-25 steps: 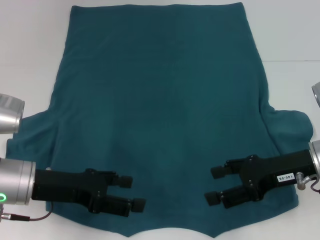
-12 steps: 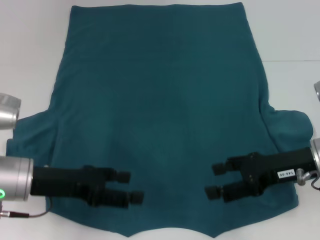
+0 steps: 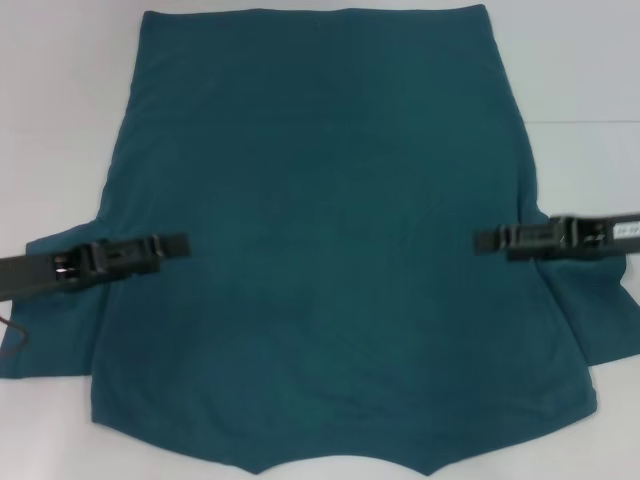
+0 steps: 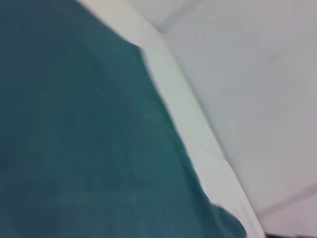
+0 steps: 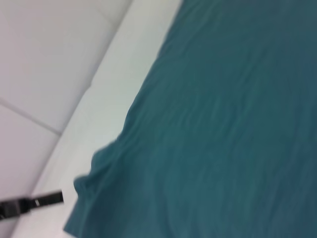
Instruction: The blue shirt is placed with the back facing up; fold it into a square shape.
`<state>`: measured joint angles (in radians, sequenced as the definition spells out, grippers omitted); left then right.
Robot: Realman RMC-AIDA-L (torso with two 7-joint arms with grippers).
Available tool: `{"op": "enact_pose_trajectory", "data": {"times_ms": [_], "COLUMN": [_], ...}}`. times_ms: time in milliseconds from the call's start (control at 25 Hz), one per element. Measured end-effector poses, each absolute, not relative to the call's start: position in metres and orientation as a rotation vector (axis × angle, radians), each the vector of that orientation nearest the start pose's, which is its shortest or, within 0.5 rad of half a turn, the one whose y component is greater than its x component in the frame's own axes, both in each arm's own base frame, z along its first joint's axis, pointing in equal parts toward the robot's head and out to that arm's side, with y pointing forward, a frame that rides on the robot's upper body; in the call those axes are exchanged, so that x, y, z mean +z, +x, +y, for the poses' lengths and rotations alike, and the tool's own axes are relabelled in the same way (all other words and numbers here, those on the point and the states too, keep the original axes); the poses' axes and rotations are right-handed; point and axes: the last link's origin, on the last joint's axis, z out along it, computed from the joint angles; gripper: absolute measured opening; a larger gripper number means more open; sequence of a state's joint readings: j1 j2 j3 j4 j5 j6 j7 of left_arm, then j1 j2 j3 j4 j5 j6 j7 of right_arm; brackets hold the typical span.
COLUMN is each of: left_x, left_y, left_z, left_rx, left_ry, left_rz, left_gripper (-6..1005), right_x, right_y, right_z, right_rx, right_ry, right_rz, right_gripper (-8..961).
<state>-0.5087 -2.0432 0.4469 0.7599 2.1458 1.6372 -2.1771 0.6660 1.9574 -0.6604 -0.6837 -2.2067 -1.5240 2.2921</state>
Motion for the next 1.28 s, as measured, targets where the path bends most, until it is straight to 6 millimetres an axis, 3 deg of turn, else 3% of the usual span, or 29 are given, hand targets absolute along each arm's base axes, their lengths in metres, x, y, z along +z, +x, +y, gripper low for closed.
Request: {"op": "enact_pose_trajectory", "data": {"times_ms": [280,640,920,1280], "left_x": [0.067,0.086,0.084,0.08], "left_y": [-0.319,-0.361,-0.383,-0.395], "left_z": [0.332,0.326,0.322,0.32], "left_rx": [-0.879,-0.927,-0.941,-0.918], "left_ry": [-1.936,-1.605,-1.443,-1.365], "left_rz": [-1.913,-1.912,-1.932,-1.936], "left_gripper": [934,935,935,935], "right_x": [0.068,0.069,0.068,0.068], "right_y": [0.252,0.25,0.253,0.253], "right_z": [0.398,0.402,0.402,0.402], "right_rx": [0.538,0.542,0.543,0.549], "right_ry": [-2.343,-2.326,-2.308,-2.303], "right_rz": [1.727,1.74,1.747,1.75], "right_gripper": [945,945,945,945]}}
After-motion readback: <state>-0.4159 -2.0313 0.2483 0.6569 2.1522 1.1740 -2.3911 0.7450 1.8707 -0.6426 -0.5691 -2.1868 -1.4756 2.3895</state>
